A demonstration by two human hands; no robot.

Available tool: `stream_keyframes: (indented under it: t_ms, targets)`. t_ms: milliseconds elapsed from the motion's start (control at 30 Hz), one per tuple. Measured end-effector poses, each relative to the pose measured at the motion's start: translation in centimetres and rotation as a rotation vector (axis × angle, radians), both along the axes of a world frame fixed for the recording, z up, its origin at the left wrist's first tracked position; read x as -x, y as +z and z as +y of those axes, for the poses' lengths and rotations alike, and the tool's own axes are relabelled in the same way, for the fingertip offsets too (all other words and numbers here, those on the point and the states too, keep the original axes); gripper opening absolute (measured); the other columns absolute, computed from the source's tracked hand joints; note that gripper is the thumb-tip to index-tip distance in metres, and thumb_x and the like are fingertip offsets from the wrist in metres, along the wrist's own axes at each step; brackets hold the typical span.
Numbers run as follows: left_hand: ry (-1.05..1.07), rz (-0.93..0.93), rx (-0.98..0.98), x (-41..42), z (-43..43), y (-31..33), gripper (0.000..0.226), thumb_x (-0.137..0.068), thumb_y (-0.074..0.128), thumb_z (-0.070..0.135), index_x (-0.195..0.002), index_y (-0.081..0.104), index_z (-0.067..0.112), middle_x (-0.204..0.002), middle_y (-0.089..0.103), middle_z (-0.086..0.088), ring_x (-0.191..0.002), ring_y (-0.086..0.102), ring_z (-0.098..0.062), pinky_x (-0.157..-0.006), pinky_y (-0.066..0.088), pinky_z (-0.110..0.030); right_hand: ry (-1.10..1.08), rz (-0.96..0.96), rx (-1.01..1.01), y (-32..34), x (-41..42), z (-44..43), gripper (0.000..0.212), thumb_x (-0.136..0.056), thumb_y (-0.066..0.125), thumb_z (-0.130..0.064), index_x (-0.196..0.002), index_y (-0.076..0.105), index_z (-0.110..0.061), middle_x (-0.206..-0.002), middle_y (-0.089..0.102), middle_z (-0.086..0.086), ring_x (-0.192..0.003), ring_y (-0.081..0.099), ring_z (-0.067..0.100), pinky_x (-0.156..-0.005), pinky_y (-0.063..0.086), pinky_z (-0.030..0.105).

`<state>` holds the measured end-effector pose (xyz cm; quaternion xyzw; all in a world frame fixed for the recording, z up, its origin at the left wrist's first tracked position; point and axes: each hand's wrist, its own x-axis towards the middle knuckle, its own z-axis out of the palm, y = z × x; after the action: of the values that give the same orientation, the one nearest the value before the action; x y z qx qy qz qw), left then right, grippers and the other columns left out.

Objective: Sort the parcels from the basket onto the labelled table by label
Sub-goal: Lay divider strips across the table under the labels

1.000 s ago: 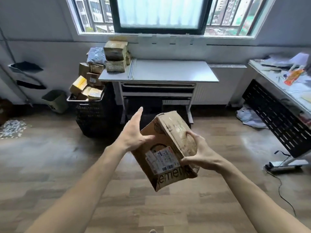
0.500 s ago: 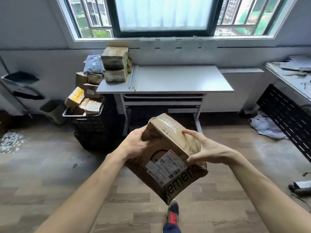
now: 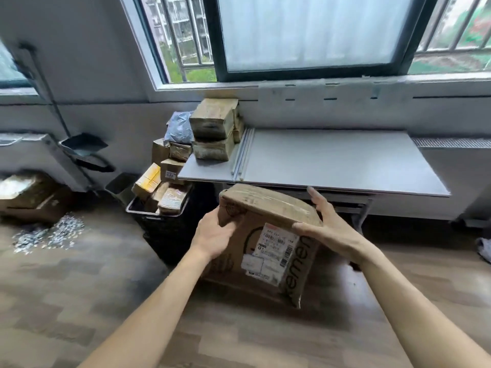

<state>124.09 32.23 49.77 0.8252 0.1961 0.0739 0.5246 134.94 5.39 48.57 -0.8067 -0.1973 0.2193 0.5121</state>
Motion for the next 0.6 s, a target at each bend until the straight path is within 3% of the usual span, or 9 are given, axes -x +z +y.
stream_keyframes:
  t_ms: [67,167,267,400,500,600]
  targets:
    - [0.080,0.004,0.032,-2.1,1.6,-0.3,0.029,-0.070,0.070,0.060,-0.091,0.076,0.041,-0.091,0.078,0.014,-0.098,0.072,-0.013,-0.095,0.058,-0.047,-0.041,0.019,-0.062,-0.5,-2.2,1.4,0.129,-0.056,0.077,-0.075,-0.161,0.007,-0.050,-0.170,0.018,-0.005,-0.152,0.025,0.013,-0.120,0.023,0.036]
    - [0.192,-0.014,0.099,-5.2,4.1,-0.9,0.037,-0.069,0.069,0.066,-0.091,0.077,0.038,-0.091,0.079,0.011,-0.099,0.072,-0.016,-0.097,0.056,-0.051,-0.050,0.103,-0.085,-2.3,-5.0,3.4,0.127,-0.058,0.077,-0.076,-0.160,0.004,-0.052,-0.170,0.020,-0.002,-0.153,0.027,0.016,-0.120,0.025,0.039]
    - [0.302,-0.017,0.178,-8.3,6.5,-0.9,0.019,-0.092,0.073,0.045,-0.088,0.075,0.026,-0.092,0.077,0.006,-0.099,0.070,-0.020,-0.095,0.056,-0.044,0.011,0.231,-0.120,-4.0,-7.2,6.3,0.121,-0.064,0.078,-0.076,-0.159,0.007,-0.054,-0.169,0.021,-0.002,-0.152,0.030,0.018,-0.121,0.027,0.040]
    - [0.357,-0.043,0.271,-13.1,11.4,-1.5,0.016,-0.096,0.073,0.033,-0.089,0.074,0.019,-0.095,0.078,-0.003,-0.097,0.072,-0.024,-0.087,0.059,-0.042,0.134,0.347,-0.249,-5.5,-10.5,11.3,0.098,-0.079,0.082,-0.059,-0.154,0.018,-0.060,-0.157,0.045,-0.018,-0.140,0.050,0.005,-0.122,0.034,0.049]
    - [0.354,-0.035,0.306,-16.8,16.0,-1.8,0.017,-0.096,0.073,0.032,-0.088,0.075,0.017,-0.092,0.078,-0.003,-0.094,0.073,-0.023,-0.081,0.060,-0.037,0.110,0.372,-0.276,-5.5,-13.6,15.8,0.094,-0.080,0.082,-0.053,-0.154,0.024,-0.056,-0.150,0.055,-0.015,-0.133,0.059,0.011,-0.118,0.038,0.052]
    - [0.369,-0.027,0.341,-20.8,20.6,-1.6,0.026,-0.088,0.079,0.044,-0.092,0.078,0.018,-0.093,0.079,-0.003,-0.095,0.075,-0.024,-0.088,0.062,-0.045,0.039,0.356,-0.319,-4.8,-16.7,21.1,0.074,-0.088,0.070,-0.043,-0.151,0.032,-0.049,-0.139,0.064,-0.014,-0.123,0.066,0.015,-0.108,0.049,0.049]
